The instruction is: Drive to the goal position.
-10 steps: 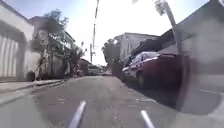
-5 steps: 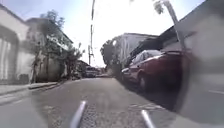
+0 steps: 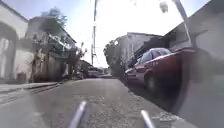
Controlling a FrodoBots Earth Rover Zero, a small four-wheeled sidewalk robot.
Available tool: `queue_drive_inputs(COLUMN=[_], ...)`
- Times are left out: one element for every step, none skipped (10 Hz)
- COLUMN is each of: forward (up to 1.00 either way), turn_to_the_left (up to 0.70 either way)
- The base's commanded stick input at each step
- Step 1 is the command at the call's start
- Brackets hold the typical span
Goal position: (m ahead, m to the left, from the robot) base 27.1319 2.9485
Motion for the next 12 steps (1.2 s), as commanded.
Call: queue_drive_inputs(forward=[0.85, 0.85, 0.85, 0.85, 0.85, 0.85, 0.85, 0.85, 0.85, 0.85, 0.85, 0.85], turn_to_the_left=[0.00, 0.00, 0.00, 0.00, 0.00, 0.00, 0.00, 0.00, 0.00, 0.00, 0.00, 0.00])
